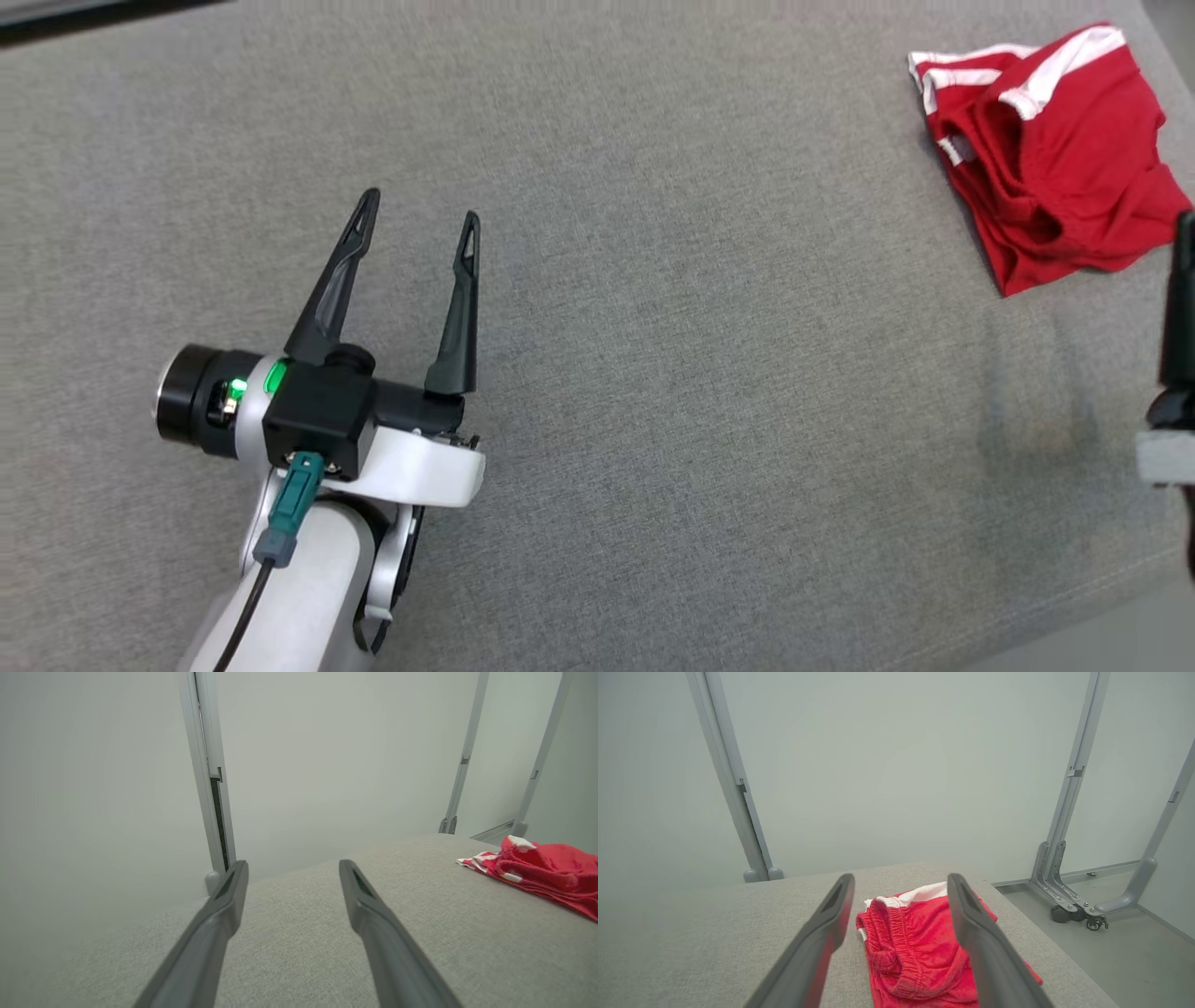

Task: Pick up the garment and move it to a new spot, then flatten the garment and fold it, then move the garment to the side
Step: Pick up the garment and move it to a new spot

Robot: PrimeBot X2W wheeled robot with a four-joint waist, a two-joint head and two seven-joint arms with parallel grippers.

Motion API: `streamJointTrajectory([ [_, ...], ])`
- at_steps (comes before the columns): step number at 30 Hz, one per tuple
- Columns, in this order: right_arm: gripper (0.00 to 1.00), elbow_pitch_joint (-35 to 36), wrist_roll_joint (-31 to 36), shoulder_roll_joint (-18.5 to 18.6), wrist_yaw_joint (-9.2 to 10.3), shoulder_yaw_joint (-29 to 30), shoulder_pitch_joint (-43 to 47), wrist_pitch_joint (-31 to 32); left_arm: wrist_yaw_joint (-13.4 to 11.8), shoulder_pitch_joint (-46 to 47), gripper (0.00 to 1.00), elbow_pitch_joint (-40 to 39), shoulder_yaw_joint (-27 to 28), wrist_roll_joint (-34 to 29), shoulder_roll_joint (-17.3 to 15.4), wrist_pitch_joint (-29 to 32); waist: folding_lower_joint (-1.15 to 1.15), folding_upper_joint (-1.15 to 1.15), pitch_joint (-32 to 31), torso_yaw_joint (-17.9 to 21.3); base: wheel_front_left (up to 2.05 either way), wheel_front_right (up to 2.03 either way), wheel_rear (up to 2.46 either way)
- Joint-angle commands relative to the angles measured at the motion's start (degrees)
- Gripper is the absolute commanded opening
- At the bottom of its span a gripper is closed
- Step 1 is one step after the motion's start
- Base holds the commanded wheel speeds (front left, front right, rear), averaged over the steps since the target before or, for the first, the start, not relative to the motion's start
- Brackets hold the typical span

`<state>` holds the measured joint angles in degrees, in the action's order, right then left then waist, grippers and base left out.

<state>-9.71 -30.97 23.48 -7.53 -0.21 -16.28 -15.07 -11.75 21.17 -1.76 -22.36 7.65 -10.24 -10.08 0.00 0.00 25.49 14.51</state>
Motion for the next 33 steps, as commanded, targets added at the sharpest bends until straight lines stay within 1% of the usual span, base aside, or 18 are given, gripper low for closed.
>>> streamJointTrajectory([
  [1, 1.0, 1.7, 1.3, -0.7, 0.08, -0.2, 1.4, -0.1, -0.4, -1.1, 1.0, -0.1, 0.4, 0.6, -0.3, -0.3, 0.0, 0.0, -2.3, -1.0, 0.0, 0.0, 0.0],
  [6, 1.0, 7.0, 4.9, -3.0, 0.09, -1.5, 5.7, -0.1, -1.5, -4.2, 1.0, 0.6, 1.3, 2.3, 0.1, -1.3, 0.0, 0.0, -5.7, -4.1, 0.0, 0.0, 0.0],
  [11, 1.0, 9.0, 6.7, -3.2, 0.05, -1.8, 9.5, 0.0, -2.7, -7.7, 1.0, 1.9, 2.6, 4.2, 0.9, -2.7, 0.0, 0.0, -9.5, -9.3, 0.0, 0.0, 0.0],
  [16, 1.0, 10.9, 7.9, -3.9, 0.04, -1.0, 13.2, 2.4, -4.5, -13.2, 1.0, 2.2, 5.1, 5.7, -0.2, -3.6, 0.0, 0.0, -13.2, -14.4, 0.0, 0.0, 0.0],
  [17, 1.0, 11.2, 8.1, -4.1, 0.04, -0.9, 13.7, 2.9, -4.5, -14.1, 1.0, 2.2, 5.4, 6.1, -0.4, -3.7, 0.0, 0.0, -13.8, -15.0, 0.0, 0.0, 0.0],
  [19, 1.0, 11.5, 8.5, -4.6, 0.05, -0.3, 14.7, 3.9, -4.6, -15.6, 1.0, 2.3, 5.6, 6.4, -0.9, -3.5, 0.0, 0.0, -14.9, -15.8, 0.0, 0.0, 0.0],
  [23, 1.0, 12.4, 9.1, -5.7, 0.04, 0.7, 17.1, 5.5, -4.2, -17.9, 1.0, 2.4, 5.2, 7.1, -1.3, -2.9, 0.0, 0.0, -17.0, -16.9, 0.0, 0.0, 0.0],
  [33, 1.0, 14.5, 11.2, -8.2, 0.04, 1.9, 23.2, 9.6, -3.7, -22.3, 1.0, 2.7, 4.1, 8.2, -2.6, -0.5, 0.0, 0.0, -22.2, -17.4, 0.0, 0.0, 0.0],
])
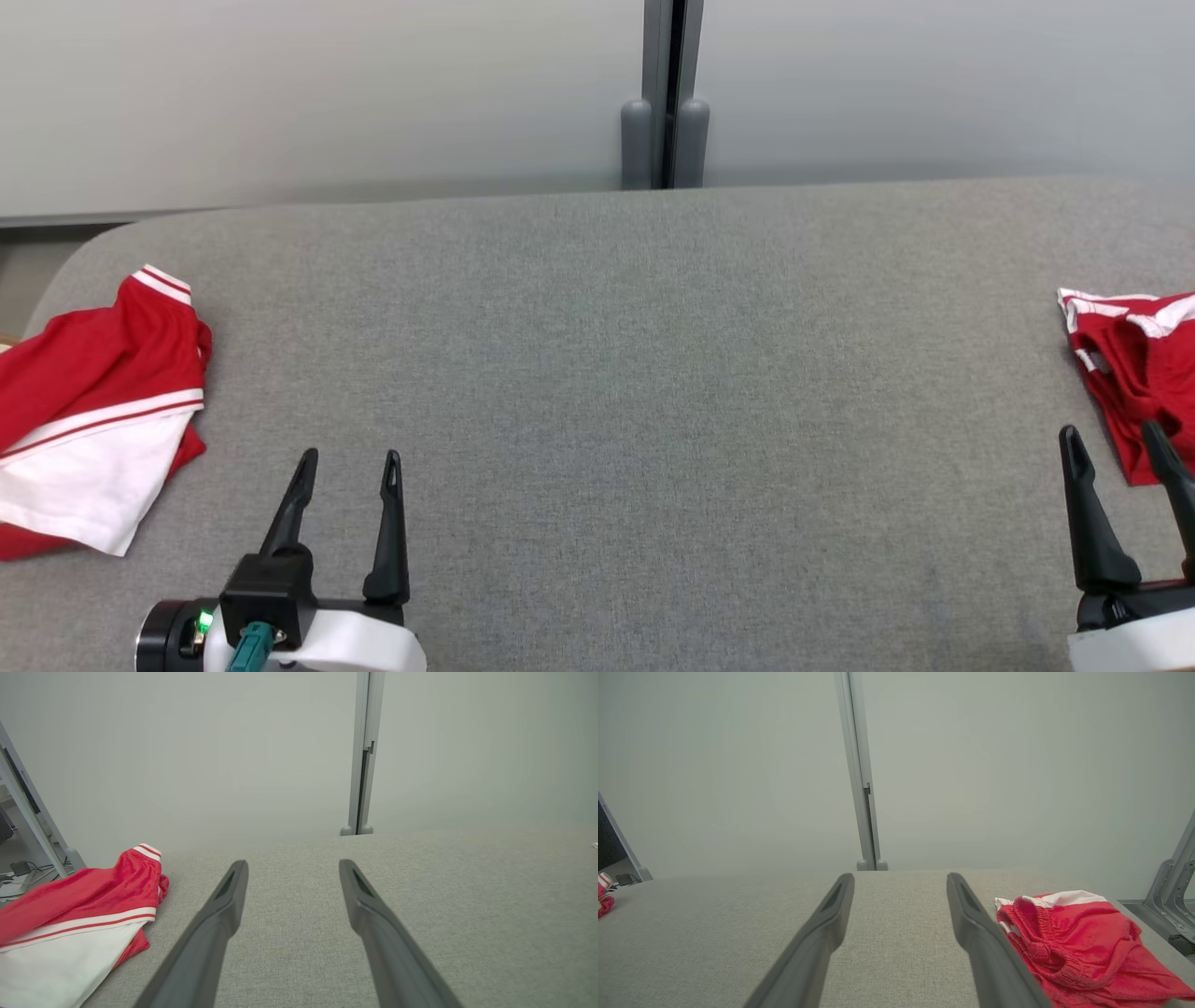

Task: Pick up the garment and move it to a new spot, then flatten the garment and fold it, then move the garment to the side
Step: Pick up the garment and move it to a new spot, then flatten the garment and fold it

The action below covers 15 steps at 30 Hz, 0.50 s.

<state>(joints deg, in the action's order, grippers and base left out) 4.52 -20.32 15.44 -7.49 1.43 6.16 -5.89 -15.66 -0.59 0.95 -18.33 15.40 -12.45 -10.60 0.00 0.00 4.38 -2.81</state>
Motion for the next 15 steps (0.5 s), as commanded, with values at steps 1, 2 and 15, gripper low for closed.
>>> streamJointTrajectory([
  [1, 1.0, 0.6, 0.6, -0.4, 0.0, 0.4, 1.2, 0.7, 0.2, -0.9, 1.0, -0.1, 0.0, 0.5, -0.6, 0.3, 0.0, 0.0, -1.5, -0.1, 0.0, 0.0, 0.0],
  [2, 1.0, 0.9, 0.8, -0.6, 0.0, 0.3, 1.6, 1.0, 0.1, -1.3, 1.0, -0.1, 0.0, 0.7, -0.7, 0.3, 0.0, 0.0, -2.0, 0.0, 0.0, 0.0, 0.0],
  [15, 1.0, 3.3, 2.5, -2.4, 0.0, 0.7, 4.1, 4.0, -0.2, -3.2, 1.0, -0.6, 0.0, 1.8, -1.3, 1.6, 0.0, 0.0, -4.6, 0.3, 0.0, 0.0, 0.0],
])
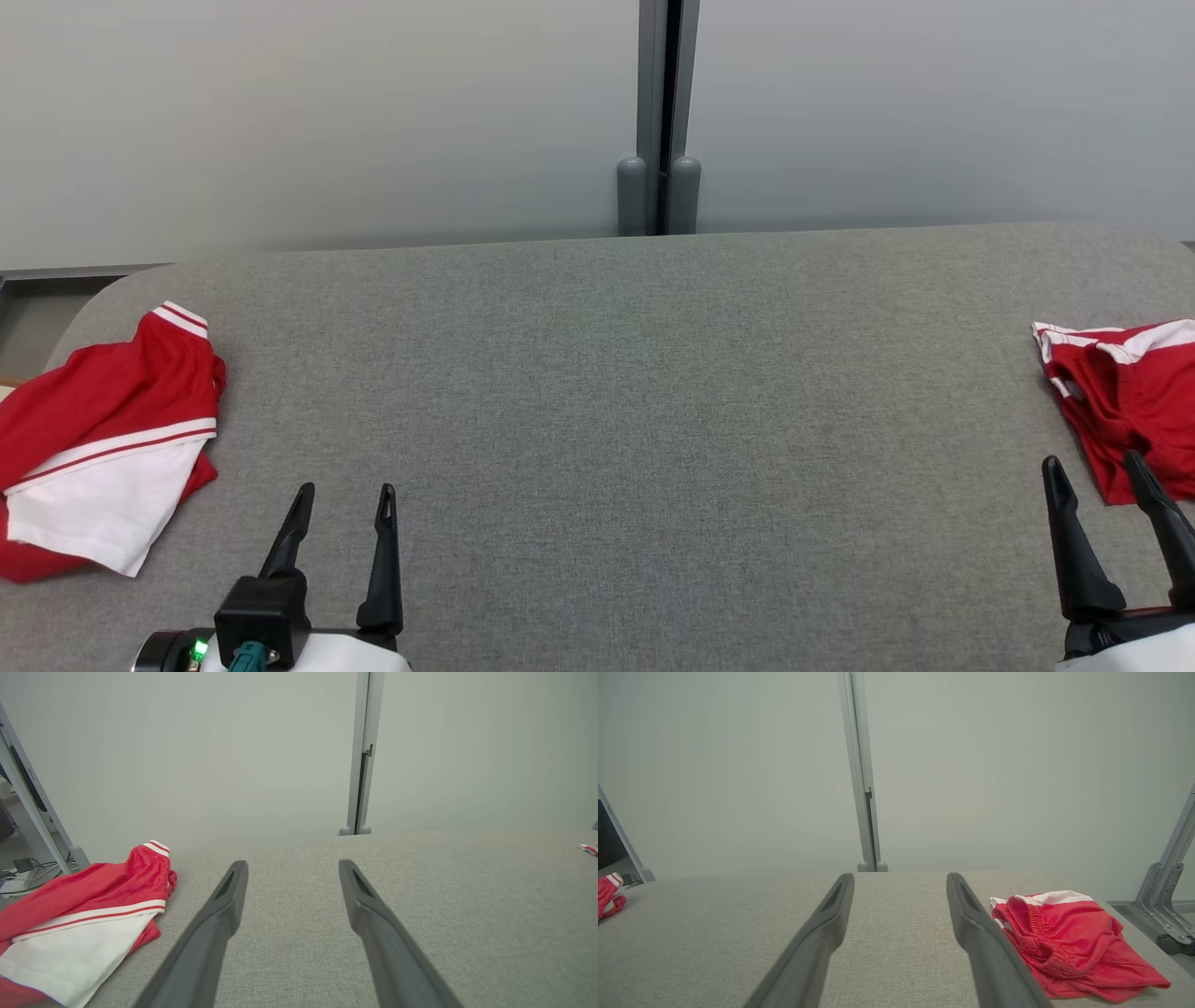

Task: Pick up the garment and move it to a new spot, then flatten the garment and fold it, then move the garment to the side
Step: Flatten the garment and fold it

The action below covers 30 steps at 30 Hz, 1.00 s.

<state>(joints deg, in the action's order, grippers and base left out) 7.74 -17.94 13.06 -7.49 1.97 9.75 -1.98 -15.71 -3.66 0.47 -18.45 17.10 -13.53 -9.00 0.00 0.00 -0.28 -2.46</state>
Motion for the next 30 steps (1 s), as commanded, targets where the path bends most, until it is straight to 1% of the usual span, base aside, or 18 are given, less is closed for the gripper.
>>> streamJointTrajectory([
  [1, 1.0, 0.2, 0.1, -0.1, 0.0, 0.2, 0.6, 0.2, -0.1, -0.1, 1.0, -0.2, 0.1, 0.1, -0.3, 0.1, 0.0, 0.0, 0.0, 0.0, 0.0, 0.0, 0.0],
  [13, 1.0, 0.9, 0.0, 0.0, 0.0, 0.5, 1.0, 1.0, -0.4, 0.7, 1.0, 0.3, -0.4, 0.5, 0.0, -0.6, 0.0, 0.0, 0.1, -0.1, 0.0, 0.0, 0.0],
  [20, 1.0, 1.2, 0.0, 0.0, 0.0, 0.8, 1.0, 1.4, -0.2, 1.7, 1.0, 1.0, -0.5, 0.9, 0.2, -1.1, 0.0, 0.0, -0.3, -1.3, 0.0, 0.0, 0.0],
  [25, 1.0, 1.9, 0.0, -0.4, 0.0, 0.9, 1.7, 1.8, 0.4, 2.8, 1.0, 1.6, -0.7, 1.5, 0.7, -1.8, 0.0, 0.0, -0.4, -4.6, 0.0, 0.0, 0.0],
  [30, 1.0, 3.2, 0.0, -0.6, 0.0, 0.9, 1.8, 2.6, 1.4, 5.1, 1.0, 2.3, -1.1, 1.6, 1.2, -2.8, 0.0, 0.0, 0.3, -10.4, 0.0, 0.0, 0.0],
])
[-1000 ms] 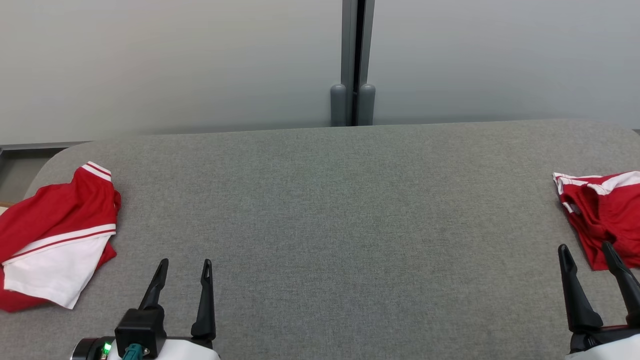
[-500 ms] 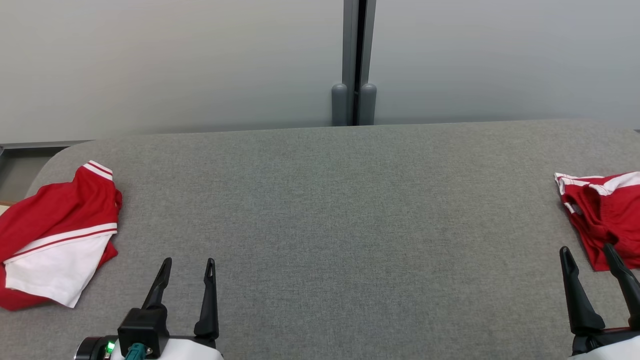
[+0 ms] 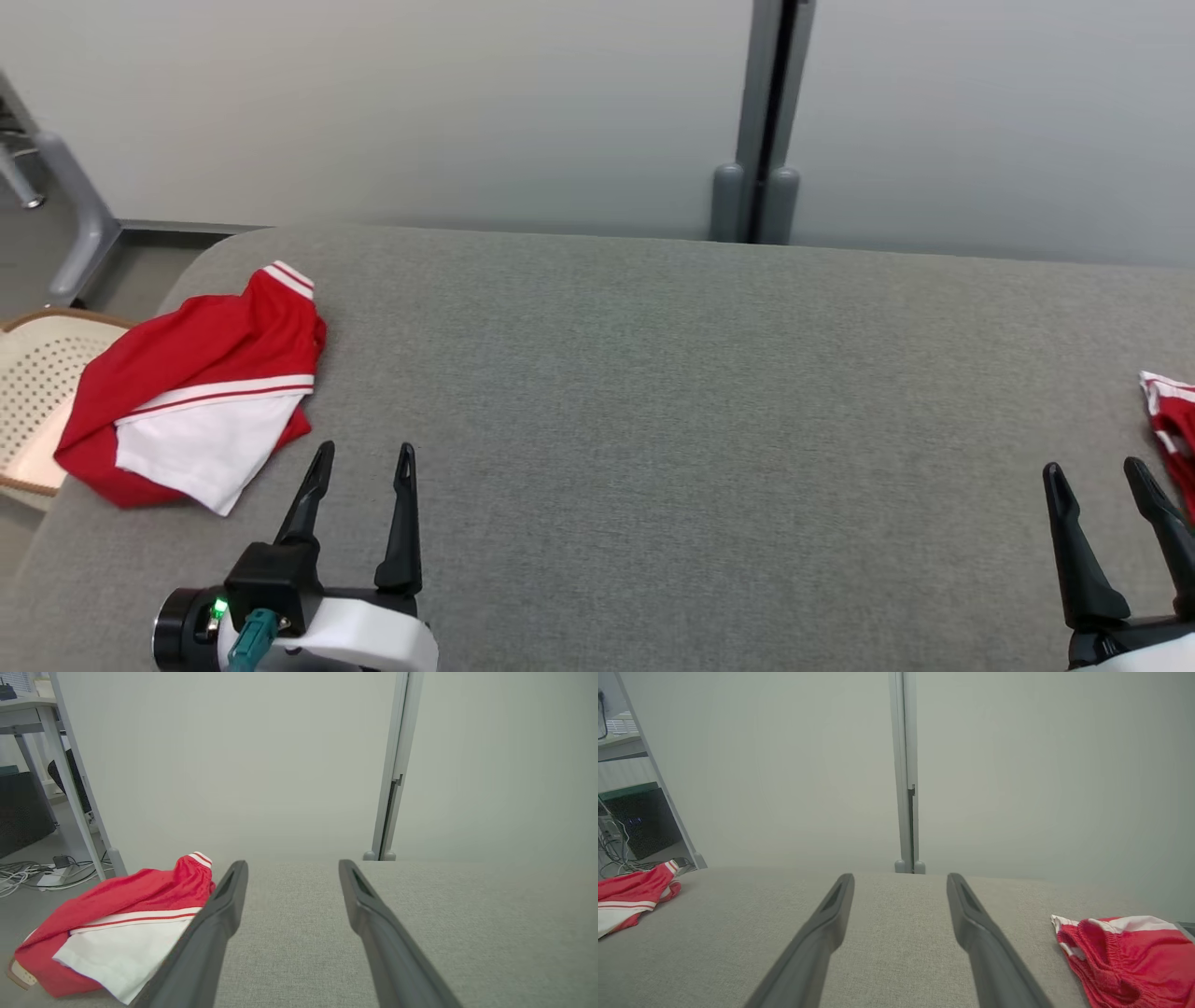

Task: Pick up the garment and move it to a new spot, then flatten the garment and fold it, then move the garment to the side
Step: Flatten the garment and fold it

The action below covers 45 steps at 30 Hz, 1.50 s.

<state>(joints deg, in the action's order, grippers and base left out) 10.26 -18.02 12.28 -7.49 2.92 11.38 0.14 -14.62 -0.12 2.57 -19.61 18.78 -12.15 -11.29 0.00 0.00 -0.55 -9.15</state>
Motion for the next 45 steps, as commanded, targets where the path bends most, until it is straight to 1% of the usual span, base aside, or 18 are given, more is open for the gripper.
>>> streamJointTrajectory([
  [1, 1.0, 1.0, 0.2, 0.3, 0.0, -0.1, 0.1, 0.7, 0.4, 2.1, 1.0, 0.3, 0.1, 0.0, -0.1, -0.7, 0.0, 0.0, 0.8, -5.1, 0.0, 0.0, 0.0],
  [3, 1.0, 1.6, 0.4, 0.6, -0.01, -0.5, -0.4, 1.1, 0.5, 3.2, 1.0, 0.7, 0.2, 0.0, 0.2, -1.2, 0.0, 0.0, 1.3, -7.8, 0.0, 0.0, 0.0],
  [4, 1.0, 1.6, 0.4, 0.6, -0.01, -0.5, -0.4, 1.1, 0.5, 3.2, 1.0, 0.7, 0.2, 0.0, 0.2, -1.2, 0.0, 0.0, 1.3, -7.8, 0.0, 0.0, 0.0],
  [10, 1.0, 2.5, 0.5, 1.1, 0.0, -1.5, -1.4, 1.9, 0.9, 5.3, 1.0, 1.9, 0.8, 0.4, 0.8, -2.4, 0.0, 0.0, 1.7, -14.5, 0.0, 0.0, 0.0],
  [15, 1.0, 2.7, 0.9, 1.3, 0.0, -2.3, -1.6, 2.4, 1.0, 5.9, 1.0, 2.5, 1.5, 0.5, 0.8, -3.0, 0.0, 0.0, 1.8, -17.6, 0.0, 0.0, 0.0],
  [19, 1.0, 2.8, 1.1, 1.3, 0.0, -2.4, -1.8, 2.6, 1.3, 6.1, 1.0, 2.7, 1.9, 0.7, 0.8, -3.3, 0.0, 0.0, 1.9, -18.7, 0.0, 0.0, 0.0],
  [29, 1.0, 3.5, 0.7, 1.7, 0.0, -2.6, -2.4, 3.1, 2.0, 7.3, 1.0, 3.5, 2.7, 0.8, 1.1, -3.8, 0.0, 0.0, 3.4, -19.0, 0.0, 0.0, 0.0],
  [33, 1.0, 4.8, 0.5, 2.8, 0.0, -2.4, -3.6, 3.9, 3.4, 10.4, 1.0, 5.6, 3.2, 1.4, 2.0, -3.9, 0.0, 0.0, 6.2, -18.1, 0.0, 0.0, 0.0],
  [34, 1.0, 5.9, 0.4, 3.6, 0.0, -2.1, -4.4, 4.5, 4.2, 12.5, 1.0, 7.6, 3.6, 1.6, 2.7, -3.9, 0.0, 0.0, 8.7, -17.3, 0.0, 0.0, 0.0],
  [38, 1.0, 8.9, -0.1, 6.1, 0.0, -1.3, -6.8, 6.1, 6.5, 18.8, 1.0, 13.0, 5.4, 2.4, 4.7, -3.9, 0.0, 0.0, 15.4, -15.2, 0.0, 0.0, 0.0],
  [40, 1.0, 10.3, -0.4, 7.4, 0.0, -0.6, -8.1, 6.7, 7.9, 22.1, 1.0, 17.0, 6.5, 3.2, 5.6, -3.9, 0.0, 0.0, 19.0, -14.0, 0.0, 0.0, 0.0],
  [41, 1.0, 10.3, -0.4, 7.4, 0.0, -0.6, -8.1, 6.7, 7.9, 22.1, 1.0, 17.0, 6.5, 3.2, 5.6, -3.9, 0.0, 0.0, 19.0, -14.0, 0.0, 0.0, 0.0],
  [42, 1.0, 10.7, -0.6, 8.0, 0.0, -0.4, -8.6, 6.9, 8.5, 23.9, 1.0, 19.2, 7.0, 3.3, 5.9, -3.9, 0.0, 0.0, 20.7, -13.4, 0.0, 0.0, 0.0],
  [43, 1.0, 11.5, -1.1, 9.1, 0.0, 0.1, -9.6, 7.1, 9.9, 27.6, 1.0, 24.1, 8.3, 3.7, 6.4, -3.9, 0.0, 0.0, 23.7, -12.4, 0.0, 0.0, 0.0],
  [45, 1.0, 12.0, -1.5, 10.2, 0.0, 0.8, -10.4, 7.1, 11.3, 30.8, 1.0, 29.3, 9.3, 3.9, 6.8, -3.9, 0.0, 0.0, 26.3, -11.4, 0.0, 0.0, 0.0],
])
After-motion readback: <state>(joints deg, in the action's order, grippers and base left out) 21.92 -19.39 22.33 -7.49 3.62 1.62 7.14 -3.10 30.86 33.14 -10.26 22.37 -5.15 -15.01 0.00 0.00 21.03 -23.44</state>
